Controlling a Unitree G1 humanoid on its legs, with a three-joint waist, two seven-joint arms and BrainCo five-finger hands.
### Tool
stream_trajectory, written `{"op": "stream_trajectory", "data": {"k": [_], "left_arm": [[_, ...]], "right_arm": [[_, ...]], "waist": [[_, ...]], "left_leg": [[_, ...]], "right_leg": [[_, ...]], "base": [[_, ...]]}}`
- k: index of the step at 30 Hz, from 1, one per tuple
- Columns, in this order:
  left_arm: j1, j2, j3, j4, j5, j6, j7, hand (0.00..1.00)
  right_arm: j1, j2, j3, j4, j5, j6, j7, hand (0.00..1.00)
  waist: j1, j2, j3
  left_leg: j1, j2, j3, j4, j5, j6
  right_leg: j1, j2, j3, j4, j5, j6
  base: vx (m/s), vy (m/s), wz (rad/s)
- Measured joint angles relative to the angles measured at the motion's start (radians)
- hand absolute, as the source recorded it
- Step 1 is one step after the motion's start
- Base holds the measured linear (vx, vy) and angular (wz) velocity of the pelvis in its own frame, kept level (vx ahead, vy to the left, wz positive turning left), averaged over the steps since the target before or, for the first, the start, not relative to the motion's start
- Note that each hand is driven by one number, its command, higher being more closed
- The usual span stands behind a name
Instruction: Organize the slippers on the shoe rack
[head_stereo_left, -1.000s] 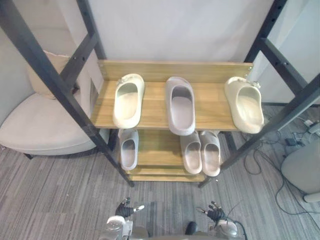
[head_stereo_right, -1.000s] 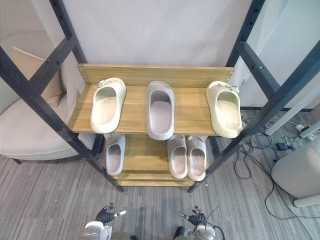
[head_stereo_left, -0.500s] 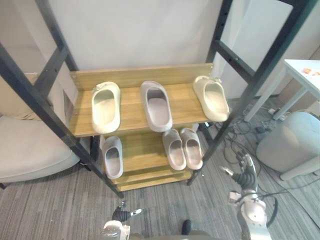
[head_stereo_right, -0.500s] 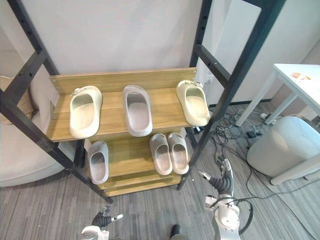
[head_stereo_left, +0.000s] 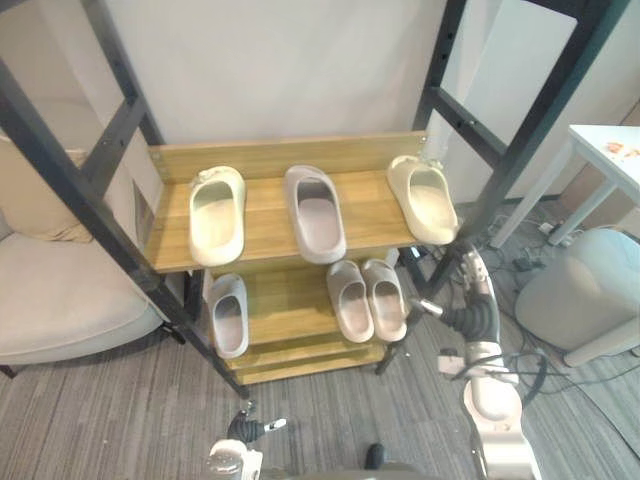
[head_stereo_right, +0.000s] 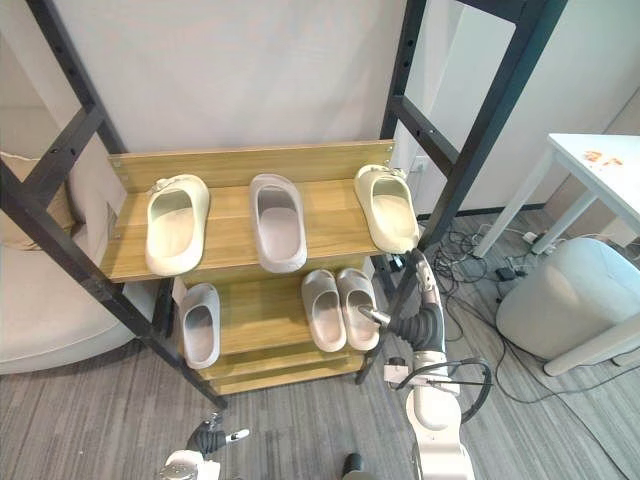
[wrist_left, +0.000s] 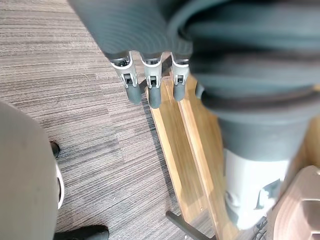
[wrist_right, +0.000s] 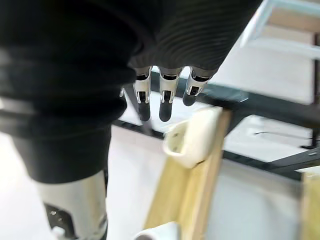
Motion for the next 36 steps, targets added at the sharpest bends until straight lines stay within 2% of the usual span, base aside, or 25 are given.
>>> {"op": "stream_trajectory", "data": {"k": [11, 13, 19, 25, 31, 36], "left_arm": [[0.000, 0.004, 0.005, -0.006, 0.001, -0.010, -0.006, 0.00], [0.001, 0.008, 0.012, -0.016, 0.001, -0.010, -0.008, 0.00], [0.001, 0.016, 0.012, -0.025, 0.001, -0.011, -0.023, 0.00], [-0.001, 0.015, 0.012, -0.035, -0.001, -0.011, -0.024, 0.00], [-0.002, 0.015, 0.011, -0.042, -0.003, -0.011, -0.024, 0.00], [-0.003, 0.015, 0.008, -0.051, -0.014, -0.011, -0.024, 0.00]], "right_arm": [[-0.178, -0.022, -0.003, 0.004, -0.026, 0.002, -0.047, 0.00], [-0.241, -0.035, -0.013, 0.040, -0.019, 0.004, -0.066, 0.00], [-0.406, -0.053, -0.060, 0.153, 0.014, 0.016, -0.093, 0.00], [-0.582, -0.120, -0.058, 0.288, 0.011, 0.053, -0.107, 0.00], [-0.695, -0.127, -0.059, 0.387, 0.009, 0.105, -0.129, 0.00], [-0.743, -0.127, -0.069, 0.497, 0.009, 0.125, -0.129, 0.00]], "waist": [[0.024, -0.014, 0.002], [0.037, -0.024, 0.004], [0.046, -0.037, 0.009], [0.061, -0.035, 0.011], [0.072, -0.035, 0.011], [0.087, -0.035, 0.012]], "left_leg": [[0.016, -0.032, -0.018, -0.048, 0.023, 0.015], [0.015, -0.034, -0.024, -0.048, 0.023, 0.016], [0.012, -0.037, -0.037, -0.046, 0.025, 0.018], [-0.006, -0.037, -0.052, -0.045, 0.025, 0.018], [-0.038, -0.035, -0.061, -0.045, 0.026, 0.017], [-0.056, -0.033, -0.072, -0.045, 0.026, 0.017]], "right_leg": [[-0.004, -0.032, -0.013, 0.034, -0.012, 0.012], [-0.002, -0.034, -0.017, 0.033, -0.012, 0.013], [-0.002, -0.037, -0.035, 0.030, -0.013, 0.014], [-0.009, -0.037, -0.050, 0.022, -0.013, 0.014], [-0.030, -0.034, -0.064, 0.011, -0.013, 0.014], [-0.037, -0.027, -0.069, -0.005, -0.013, 0.014]], "base": [[-0.02, -0.004, 0.05], [0.03, 0.004, 0.07], [0.03, -0.010, 0.08], [0.01, -0.028, 0.07], [0.02, -0.037, 0.05], [0.06, -0.040, 0.03]]}}
